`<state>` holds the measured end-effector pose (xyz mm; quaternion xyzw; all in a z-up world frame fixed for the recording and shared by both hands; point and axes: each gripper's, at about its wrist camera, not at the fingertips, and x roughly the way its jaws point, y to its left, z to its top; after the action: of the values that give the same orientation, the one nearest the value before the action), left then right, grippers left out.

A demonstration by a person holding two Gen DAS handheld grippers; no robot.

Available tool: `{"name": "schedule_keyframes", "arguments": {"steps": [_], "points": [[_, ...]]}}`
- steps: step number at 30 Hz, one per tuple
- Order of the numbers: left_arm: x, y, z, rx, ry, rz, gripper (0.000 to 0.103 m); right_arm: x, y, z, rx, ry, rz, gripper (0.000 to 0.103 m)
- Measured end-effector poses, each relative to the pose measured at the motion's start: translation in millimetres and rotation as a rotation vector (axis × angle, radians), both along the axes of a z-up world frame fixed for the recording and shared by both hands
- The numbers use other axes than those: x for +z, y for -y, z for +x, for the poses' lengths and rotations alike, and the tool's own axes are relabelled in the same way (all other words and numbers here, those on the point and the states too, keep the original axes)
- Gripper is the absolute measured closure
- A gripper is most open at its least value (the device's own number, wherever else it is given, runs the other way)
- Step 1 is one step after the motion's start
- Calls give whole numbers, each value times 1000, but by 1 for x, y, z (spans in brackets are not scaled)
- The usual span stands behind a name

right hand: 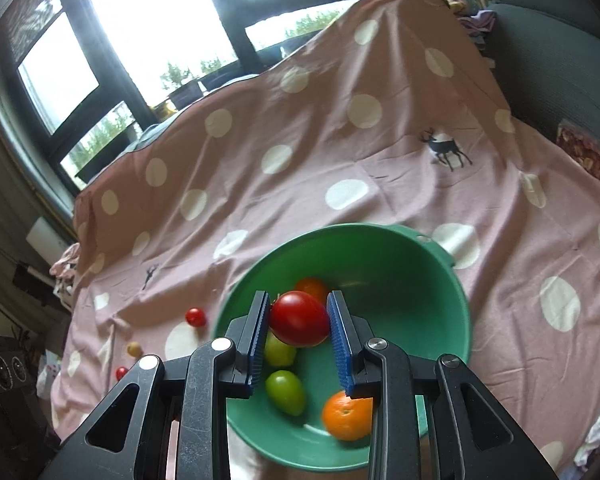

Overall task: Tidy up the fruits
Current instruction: 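Carry both tomatoes over the green bowl and open both grippers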

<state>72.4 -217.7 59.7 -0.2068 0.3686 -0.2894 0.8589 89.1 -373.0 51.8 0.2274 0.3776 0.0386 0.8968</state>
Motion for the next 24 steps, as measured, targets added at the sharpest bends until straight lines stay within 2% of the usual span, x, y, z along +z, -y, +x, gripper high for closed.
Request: {"name": "schedule_keyframes", "arguments": {"steps": [5, 8, 10, 11, 12, 13, 14, 15, 17, 21, 24], "points": [[-16, 26, 11, -54, -44, 13, 75, -14, 24, 4, -43, -53, 8, 71], [-23, 31, 11, -53, -64, 27, 74, -21, 30, 7, -70, -88, -9, 71], [-24, 29, 9, -46, -63, 38, 65, -23, 31, 8, -77, -109, -20, 71], [-23, 27, 8, -42, -60, 42, 53, -24, 32, 8, -84, -112, -22, 69], [-22, 22, 5, -33, -51, 33, 44, -23, 32, 7, -90, -116, -24, 61], [-19, 16, 2, -26, -42, 18, 42, -23, 32, 7, -94, -119, -31, 55], [-17, 10, -1, -21, -35, 7, 41, -22, 31, 7, -95, -120, -39, 43], [-14, 3, -4, -12, -29, 1, 39, -20, 30, 5, -96, -114, -41, 39], [-7, -12, -12, 20, -18, 18, 35, -16, 27, 4, -90, -93, -50, 39], [2, -55, -30, 117, -11, 95, 33, -9, 17, 4, -71, -65, -64, 37], [1, -96, -42, 210, -41, 198, 33, -6, 4, 4, -45, -54, -81, 37]]}}
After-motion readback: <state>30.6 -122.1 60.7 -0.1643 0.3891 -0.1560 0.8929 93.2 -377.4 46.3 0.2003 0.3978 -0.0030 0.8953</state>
